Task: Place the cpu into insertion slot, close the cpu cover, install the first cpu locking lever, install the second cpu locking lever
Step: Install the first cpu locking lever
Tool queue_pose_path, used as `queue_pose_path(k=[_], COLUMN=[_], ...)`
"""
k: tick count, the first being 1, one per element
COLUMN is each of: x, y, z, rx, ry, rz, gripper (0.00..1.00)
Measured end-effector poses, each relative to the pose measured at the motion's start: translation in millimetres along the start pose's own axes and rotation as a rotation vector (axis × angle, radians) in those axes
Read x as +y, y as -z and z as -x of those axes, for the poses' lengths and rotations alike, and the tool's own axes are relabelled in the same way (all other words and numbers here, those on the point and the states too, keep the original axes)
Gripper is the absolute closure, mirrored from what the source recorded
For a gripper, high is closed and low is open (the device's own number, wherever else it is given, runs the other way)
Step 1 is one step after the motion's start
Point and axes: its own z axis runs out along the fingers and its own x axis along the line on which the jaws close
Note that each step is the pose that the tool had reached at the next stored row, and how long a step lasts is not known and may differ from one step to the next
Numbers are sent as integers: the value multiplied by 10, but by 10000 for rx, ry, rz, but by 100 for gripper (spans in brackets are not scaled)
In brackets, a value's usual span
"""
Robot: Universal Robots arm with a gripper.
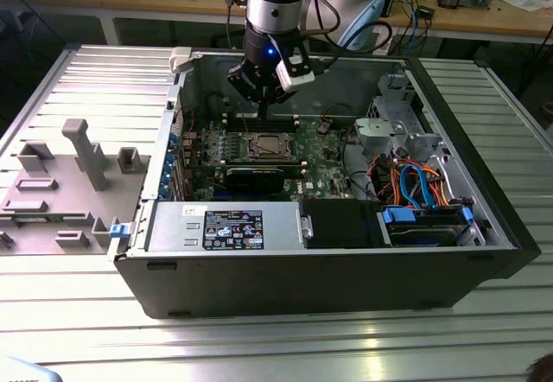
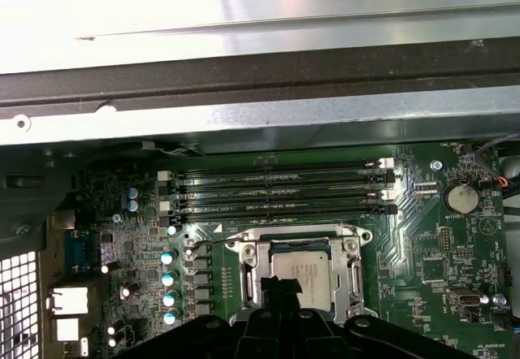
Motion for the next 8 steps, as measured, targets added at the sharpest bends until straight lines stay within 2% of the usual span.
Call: queue_pose_path(k=[2, 3, 4, 5, 8], x=[1, 1, 3, -3, -5], y=[7, 34, 56, 50, 42], z=[-5, -22, -102, -227, -300], rx=[-3, -6, -10, 2, 7], ry=[1, 2, 3, 226, 293], rz=[2, 2, 25, 63, 91], gripper=[89, 89, 89, 89, 89])
